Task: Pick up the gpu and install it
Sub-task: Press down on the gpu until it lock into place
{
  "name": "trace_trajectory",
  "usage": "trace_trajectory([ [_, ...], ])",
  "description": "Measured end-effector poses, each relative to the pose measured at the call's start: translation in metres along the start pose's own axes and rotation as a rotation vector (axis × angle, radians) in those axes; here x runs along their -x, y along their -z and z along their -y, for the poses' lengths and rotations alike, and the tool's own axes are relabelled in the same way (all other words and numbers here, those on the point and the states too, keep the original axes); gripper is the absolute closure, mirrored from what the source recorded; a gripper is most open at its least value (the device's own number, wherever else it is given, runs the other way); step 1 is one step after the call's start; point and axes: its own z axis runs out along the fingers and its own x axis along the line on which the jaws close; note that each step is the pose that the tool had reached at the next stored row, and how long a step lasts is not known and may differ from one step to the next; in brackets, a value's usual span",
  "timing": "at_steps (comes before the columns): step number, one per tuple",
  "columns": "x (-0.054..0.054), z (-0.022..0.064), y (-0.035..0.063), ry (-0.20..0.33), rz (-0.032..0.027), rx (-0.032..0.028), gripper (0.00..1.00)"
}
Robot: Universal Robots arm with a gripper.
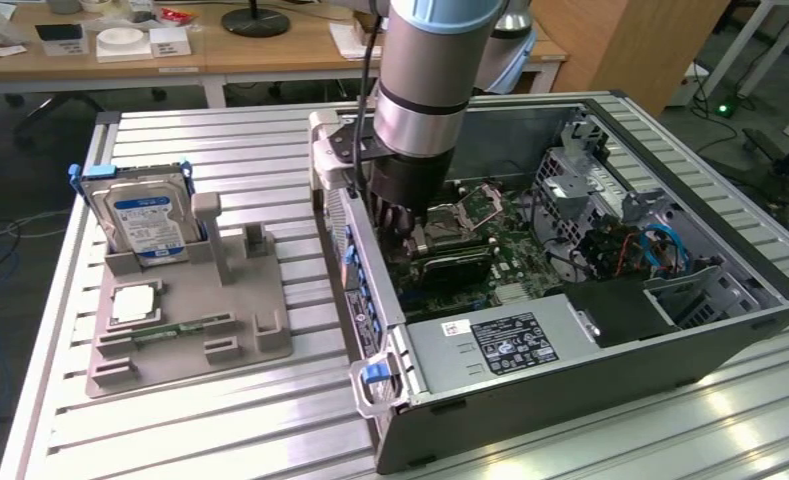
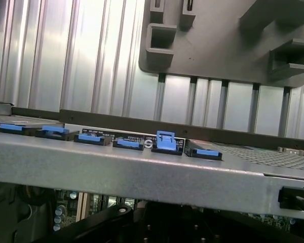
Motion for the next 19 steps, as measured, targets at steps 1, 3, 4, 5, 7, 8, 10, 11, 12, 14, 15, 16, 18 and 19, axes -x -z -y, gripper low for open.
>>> trace_trajectory([
  [1,0.000,0.0004,0.0004,0.000,0.0007,0.0018,0.90],
  [3,0.000,0.0011,0.0022,0.000,0.0017,0.0027,0.90],
  [4,0.000,0.0013,0.0041,0.000,0.0009,0.0038,0.90],
  [5,0.000,0.0015,0.0057,0.000,0.0003,0.0043,0.90],
  [7,0.000,0.0024,0.0076,0.000,0.0005,0.0041,0.90],
  [8,0.000,0.0026,0.0077,0.000,0.0004,0.0043,0.90],
  [10,0.000,0.0026,0.0077,0.000,0.0005,0.0043,0.90],
  [11,0.000,0.0026,0.0078,0.000,0.0005,0.0043,0.90],
  [12,0.000,0.0030,0.0079,0.000,0.0004,0.0044,0.90],
  [14,0.000,0.0058,0.0080,0.000,0.0004,0.0044,0.90],
  [15,0.000,0.0078,0.0079,0.000,0.0005,0.0043,0.90],
  [16,0.000,0.0097,0.0079,0.000,0.0006,0.0043,0.90],
  [18,0.000,0.0144,0.0077,0.000,0.0005,0.0044,0.90],
  [19,-0.001,0.0175,0.0076,0.000,0.0006,0.0043,0.90],
])
